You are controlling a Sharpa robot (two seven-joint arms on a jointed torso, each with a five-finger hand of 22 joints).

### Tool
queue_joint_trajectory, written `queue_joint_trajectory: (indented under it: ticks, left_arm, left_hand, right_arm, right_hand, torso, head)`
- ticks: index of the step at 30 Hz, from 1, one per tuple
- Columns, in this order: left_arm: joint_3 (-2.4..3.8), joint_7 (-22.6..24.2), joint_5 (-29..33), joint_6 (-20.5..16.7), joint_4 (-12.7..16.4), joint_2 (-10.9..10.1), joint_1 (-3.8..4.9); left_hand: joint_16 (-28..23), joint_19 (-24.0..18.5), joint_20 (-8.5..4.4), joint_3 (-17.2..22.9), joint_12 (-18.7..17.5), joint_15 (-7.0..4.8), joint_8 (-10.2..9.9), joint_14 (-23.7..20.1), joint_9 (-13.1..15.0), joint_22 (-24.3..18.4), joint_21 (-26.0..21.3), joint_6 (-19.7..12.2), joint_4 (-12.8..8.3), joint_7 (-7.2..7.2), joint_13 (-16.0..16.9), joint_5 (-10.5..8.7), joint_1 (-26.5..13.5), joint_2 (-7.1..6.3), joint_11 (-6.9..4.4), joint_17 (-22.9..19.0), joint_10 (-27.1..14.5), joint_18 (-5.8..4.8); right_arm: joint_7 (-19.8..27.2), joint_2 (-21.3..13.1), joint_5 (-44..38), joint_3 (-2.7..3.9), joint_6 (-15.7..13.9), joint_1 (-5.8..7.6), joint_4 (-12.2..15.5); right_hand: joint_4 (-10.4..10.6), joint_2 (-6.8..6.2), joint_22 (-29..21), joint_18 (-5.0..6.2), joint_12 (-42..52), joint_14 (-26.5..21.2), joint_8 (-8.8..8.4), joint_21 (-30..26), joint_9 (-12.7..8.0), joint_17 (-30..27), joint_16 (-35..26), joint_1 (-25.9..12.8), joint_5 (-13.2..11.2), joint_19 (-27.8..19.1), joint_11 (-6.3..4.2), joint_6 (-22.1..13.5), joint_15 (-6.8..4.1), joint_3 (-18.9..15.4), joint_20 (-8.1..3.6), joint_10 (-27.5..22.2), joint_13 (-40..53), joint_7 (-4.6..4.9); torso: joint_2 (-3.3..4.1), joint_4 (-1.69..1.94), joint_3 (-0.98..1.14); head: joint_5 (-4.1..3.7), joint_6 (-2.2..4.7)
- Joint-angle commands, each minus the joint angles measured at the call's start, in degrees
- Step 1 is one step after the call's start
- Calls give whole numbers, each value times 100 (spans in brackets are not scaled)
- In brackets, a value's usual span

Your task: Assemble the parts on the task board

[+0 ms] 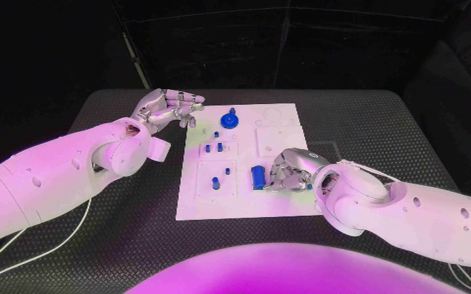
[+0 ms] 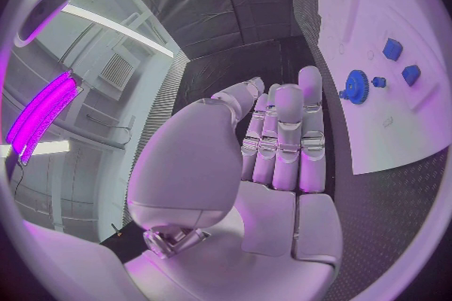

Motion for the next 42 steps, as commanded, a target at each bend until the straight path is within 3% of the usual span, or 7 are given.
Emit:
queue_joint_trajectory:
  ticks: [1,14,20,24,28,36,42]
  left_arm:
    - [6,6,23,58,14,-6,7]
    - [6,0,23,54,25,-39,7]
    - [6,-1,23,52,26,-48,7]
    - [6,1,23,61,27,-32,7]
    - [6,3,23,61,22,-24,7]
    - [6,6,23,55,30,-39,6]
    - [6,5,23,50,37,-45,6]
  left_hand:
    - [-15,-31,14,-27,38,-5,-38,-29,-6,-9,-33,-38,21,21,8,-18,-27,37,9,-5,-33,71]
    - [-16,-31,14,-24,40,-5,-39,-31,-6,-10,-35,-40,18,20,9,-17,-22,40,9,-8,-36,72]
    - [-16,-31,14,-21,43,-5,-40,-32,-6,-11,-36,-41,13,20,9,-16,-15,44,8,-10,-40,72]
    - [-16,-31,14,-21,43,-5,-40,-32,-6,-11,-36,-41,13,20,9,-16,-15,44,8,-10,-40,72]
    - [-16,-31,14,-21,43,-5,-40,-32,-6,-11,-36,-41,13,20,9,-16,-15,44,8,-10,-40,72]
    - [-16,-31,14,-21,43,-5,-40,-32,-6,-11,-36,-41,13,20,9,-16,-15,44,8,-10,-40,72]
    - [-16,-31,14,-21,43,-5,-40,-32,-6,-11,-36,-41,13,20,9,-16,-15,44,8,-10,-40,72]
  right_arm:
    - [-74,-18,-91,10,106,15,0]
    - [102,-178,-28,10,-53,15,101]
    - [256,-322,95,12,-250,15,212]
    - [280,-355,132,13,-292,15,243]
    - [248,-451,177,16,-378,15,240]
    - [129,-837,192,251,-560,14,142]
    - [47,-1077,92,342,-432,13,54]
  right_hand:
    - [-45,1,9,-49,-17,453,-12,31,1,778,10,80,-45,-5,-11,30,-49,-8,-43,33,-43,-28]
    - [125,-269,-86,-30,-122,442,-95,-34,-22,726,-20,-275,86,-65,72,-80,14,-350,5,-33,-112,70]
    - [222,-260,-97,-26,-138,440,-127,-45,-32,722,-25,-379,187,-74,94,-106,35,-449,28,-48,-117,92]
    - [259,-228,-100,-25,-140,439,-130,-48,-32,715,-29,-400,214,-76,96,-100,38,-466,33,-49,-116,91]
    - [271,-156,-106,-23,-169,439,-189,-53,-56,713,-31,-346,273,-79,107,-159,45,-467,41,-66,-136,109]
    - [536,60,-189,-4,-378,425,-456,-110,-181,650,-69,-440,784,-124,164,-201,96,-571,89,-173,-297,172]
    - [563,41,-188,-3,-362,423,-470,-111,-187,642,-75,-430,801,-123,158,-152,93,-606,90,-158,-280,164]
  torso:
    - [-5,-1,0]
    - [-3,-11,2]
    - [-11,-33,0]
    - [-6,9,5]
    - [-14,3,2]
    - [-5,-26,0]
    - [-6,-31,-4]
  head:
    - [1,1]
    - [21,1]
    - [2,1]
    - [-36,1]
    - [-46,1]
    - [-163,1]
    - [-266,1]
